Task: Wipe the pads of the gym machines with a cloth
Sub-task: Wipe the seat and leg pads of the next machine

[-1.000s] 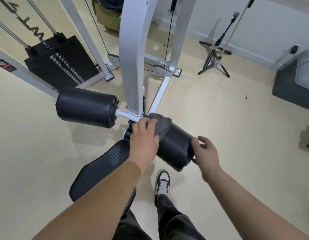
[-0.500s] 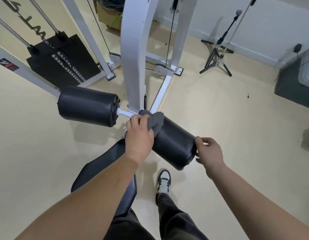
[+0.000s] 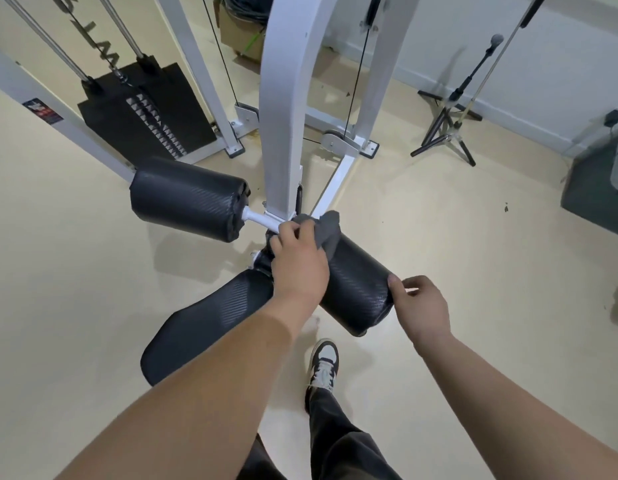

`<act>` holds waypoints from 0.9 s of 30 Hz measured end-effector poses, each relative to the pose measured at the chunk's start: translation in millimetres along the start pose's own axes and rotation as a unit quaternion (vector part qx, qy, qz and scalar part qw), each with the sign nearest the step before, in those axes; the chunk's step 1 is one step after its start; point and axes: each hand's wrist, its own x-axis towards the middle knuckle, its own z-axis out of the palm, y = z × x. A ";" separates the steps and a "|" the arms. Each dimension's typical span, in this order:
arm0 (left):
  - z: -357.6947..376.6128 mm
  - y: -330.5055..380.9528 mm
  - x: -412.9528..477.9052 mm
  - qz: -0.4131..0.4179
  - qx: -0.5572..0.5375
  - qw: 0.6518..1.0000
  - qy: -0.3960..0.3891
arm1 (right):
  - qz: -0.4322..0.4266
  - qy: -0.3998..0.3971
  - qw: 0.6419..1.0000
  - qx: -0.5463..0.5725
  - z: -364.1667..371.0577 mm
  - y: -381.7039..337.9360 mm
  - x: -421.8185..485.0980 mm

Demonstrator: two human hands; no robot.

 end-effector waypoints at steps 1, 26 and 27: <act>2.7 4.3 -6.9 -0.001 0.022 1.000 0.005 | -0.050 0.022 0.998 -0.043 2.3 2.5 -7.2; -238.5 -252.7 -233.1 -0.256 -0.440 0.861 -0.027 | -0.121 -0.289 0.938 0.148 205.3 -106.4 -320.3; -246.8 -266.8 -241.1 -0.266 -0.454 0.850 -0.013 | -0.128 -0.318 0.927 0.152 217.2 -112.2 -335.7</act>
